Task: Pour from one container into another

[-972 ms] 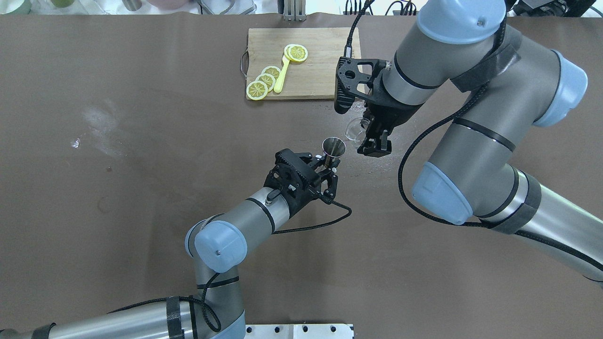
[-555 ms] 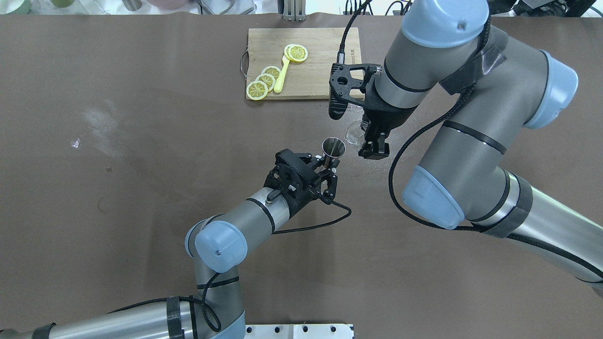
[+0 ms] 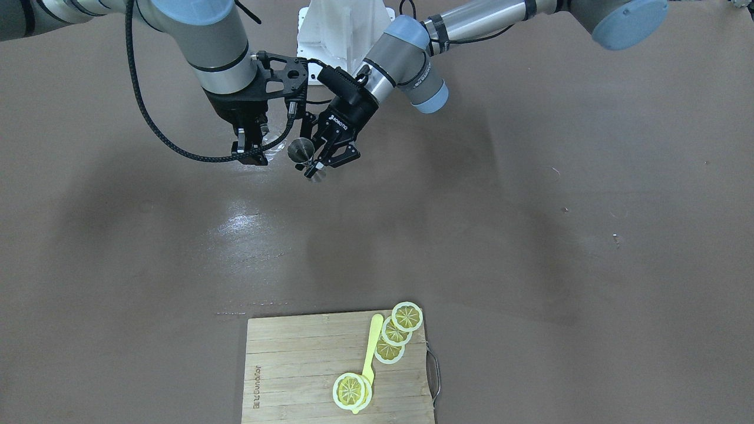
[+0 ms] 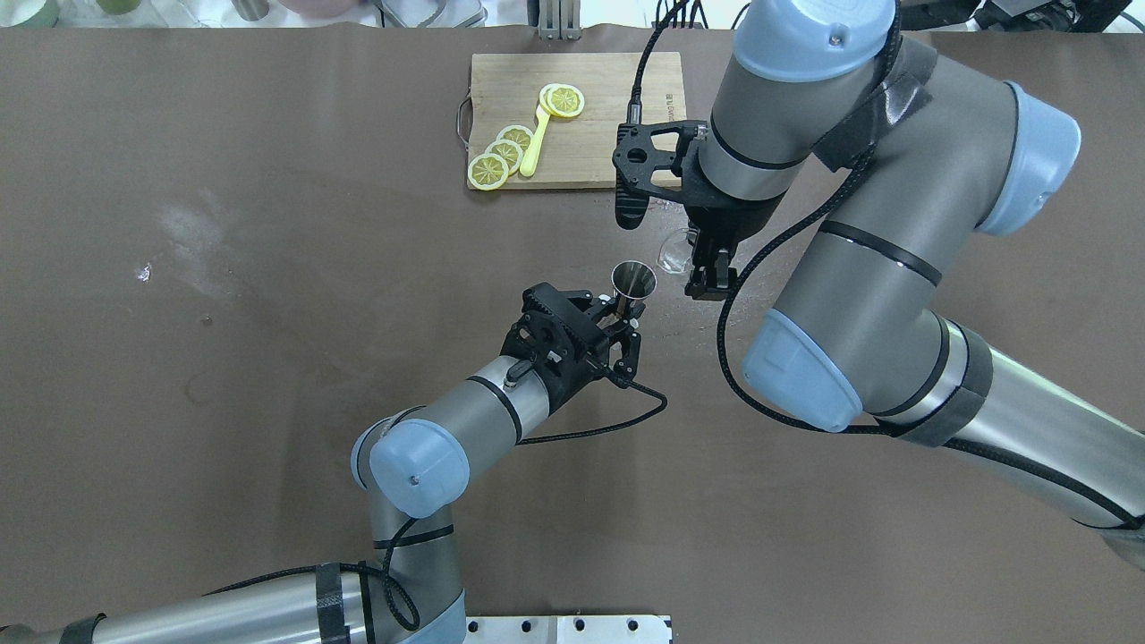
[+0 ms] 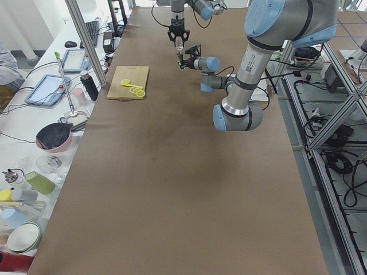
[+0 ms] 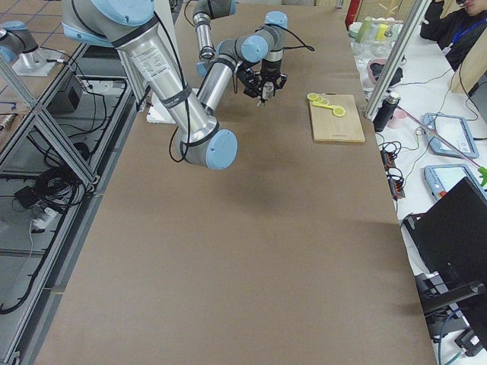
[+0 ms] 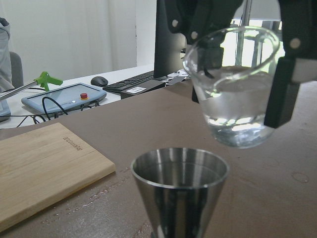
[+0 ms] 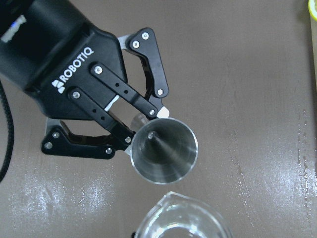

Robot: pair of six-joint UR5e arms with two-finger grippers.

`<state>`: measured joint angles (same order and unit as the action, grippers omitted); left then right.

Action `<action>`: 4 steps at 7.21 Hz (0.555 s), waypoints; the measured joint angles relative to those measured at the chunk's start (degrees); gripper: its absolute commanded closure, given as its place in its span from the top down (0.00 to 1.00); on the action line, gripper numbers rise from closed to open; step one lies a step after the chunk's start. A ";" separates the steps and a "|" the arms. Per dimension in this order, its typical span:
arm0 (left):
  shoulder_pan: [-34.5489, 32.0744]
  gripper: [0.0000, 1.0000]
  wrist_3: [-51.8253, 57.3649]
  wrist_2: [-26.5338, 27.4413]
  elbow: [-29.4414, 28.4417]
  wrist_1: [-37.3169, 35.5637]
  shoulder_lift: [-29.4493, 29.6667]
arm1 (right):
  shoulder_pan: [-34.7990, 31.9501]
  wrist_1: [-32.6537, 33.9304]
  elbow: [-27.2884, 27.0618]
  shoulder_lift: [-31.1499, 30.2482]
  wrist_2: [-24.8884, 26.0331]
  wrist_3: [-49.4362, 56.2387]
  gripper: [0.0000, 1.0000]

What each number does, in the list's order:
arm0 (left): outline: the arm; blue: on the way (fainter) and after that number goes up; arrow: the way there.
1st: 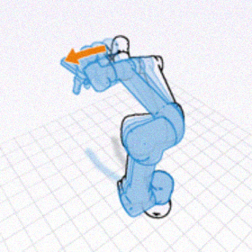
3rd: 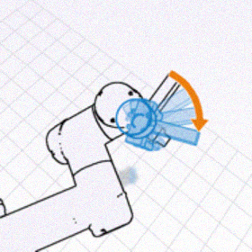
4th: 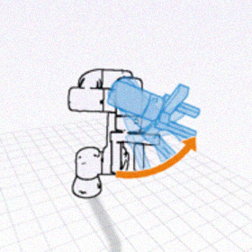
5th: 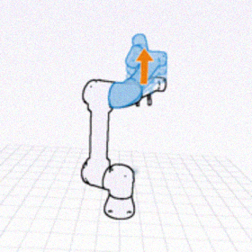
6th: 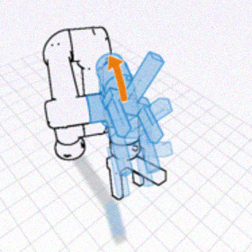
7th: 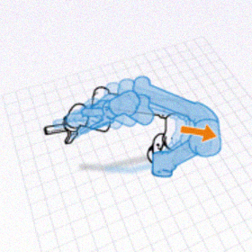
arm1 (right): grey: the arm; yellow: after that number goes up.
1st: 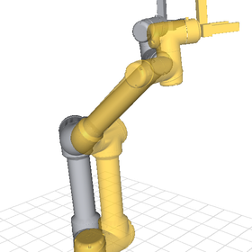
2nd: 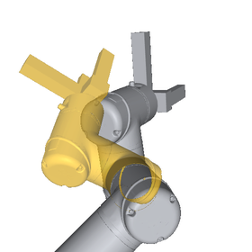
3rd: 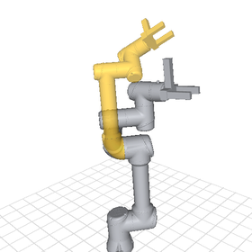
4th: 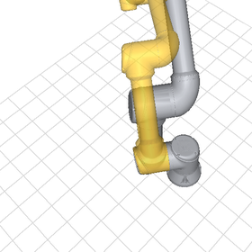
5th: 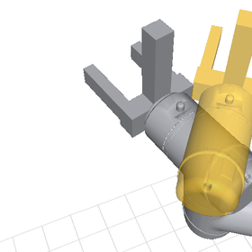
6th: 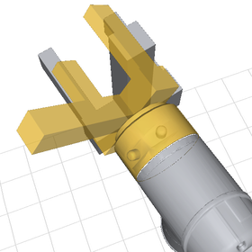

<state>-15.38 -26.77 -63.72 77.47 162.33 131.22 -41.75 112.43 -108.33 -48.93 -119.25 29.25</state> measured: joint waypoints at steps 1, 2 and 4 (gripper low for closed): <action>0.00 0.00 -0.02 0.00 -0.01 0.00 0.00 | 0.00 0.70 0.89 0.90 0.16 0.42 0.00; 0.00 0.00 -0.03 0.00 -0.01 0.00 0.00 | 0.03 1.25 2.08 2.01 0.38 0.66 0.00; 0.00 0.00 -0.04 0.00 0.04 0.00 0.00 | 0.37 2.28 4.76 4.39 1.32 1.35 0.00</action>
<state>-15.38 -26.81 -63.72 77.51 162.33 131.22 -41.38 114.71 -103.56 -44.54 -117.93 30.59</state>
